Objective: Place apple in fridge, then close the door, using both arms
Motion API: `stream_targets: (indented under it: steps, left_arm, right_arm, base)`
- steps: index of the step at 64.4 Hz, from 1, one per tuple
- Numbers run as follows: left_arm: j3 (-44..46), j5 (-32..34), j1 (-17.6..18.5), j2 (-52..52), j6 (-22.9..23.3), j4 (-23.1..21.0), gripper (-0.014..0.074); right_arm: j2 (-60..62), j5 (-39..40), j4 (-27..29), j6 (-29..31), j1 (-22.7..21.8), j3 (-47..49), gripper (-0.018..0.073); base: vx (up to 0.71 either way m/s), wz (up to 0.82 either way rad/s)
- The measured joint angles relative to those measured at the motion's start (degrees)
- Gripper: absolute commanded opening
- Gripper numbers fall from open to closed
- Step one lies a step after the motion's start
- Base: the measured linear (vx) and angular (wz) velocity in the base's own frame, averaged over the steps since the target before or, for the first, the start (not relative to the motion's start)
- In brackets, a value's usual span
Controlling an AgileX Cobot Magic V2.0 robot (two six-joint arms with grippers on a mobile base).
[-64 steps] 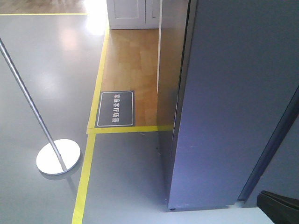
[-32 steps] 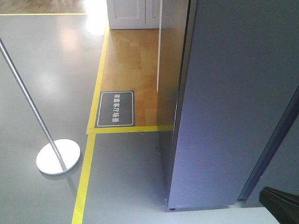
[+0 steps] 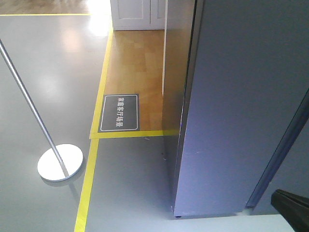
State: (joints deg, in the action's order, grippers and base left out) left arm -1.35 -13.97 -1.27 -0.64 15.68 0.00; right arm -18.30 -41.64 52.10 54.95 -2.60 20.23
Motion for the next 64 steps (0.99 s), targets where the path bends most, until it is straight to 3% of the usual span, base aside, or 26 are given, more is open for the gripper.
stream_targets:
  steps: [44,52,64]
  left_arm:
    - [0.0,0.0,0.0,0.0,0.0,0.0,-0.0006]
    - [0.0,0.0,0.0,0.0,0.0,0.0,-0.0006]
    - [0.0,0.0,0.0,0.0,0.0,0.0,-0.0006]
  right_arm:
    - [4.5,3.1,-1.4,-0.1,0.0,0.0,-0.0006]
    - [6.2,3.6,-3.7,-0.8,0.0,0.0,-0.0006]
    - [7.4,6.9,-9.9,-6.8,2.2,0.0,-0.0006]
  base:
    - [0.00,0.00]
    - [0.00,0.00]
    - [0.00,0.00]
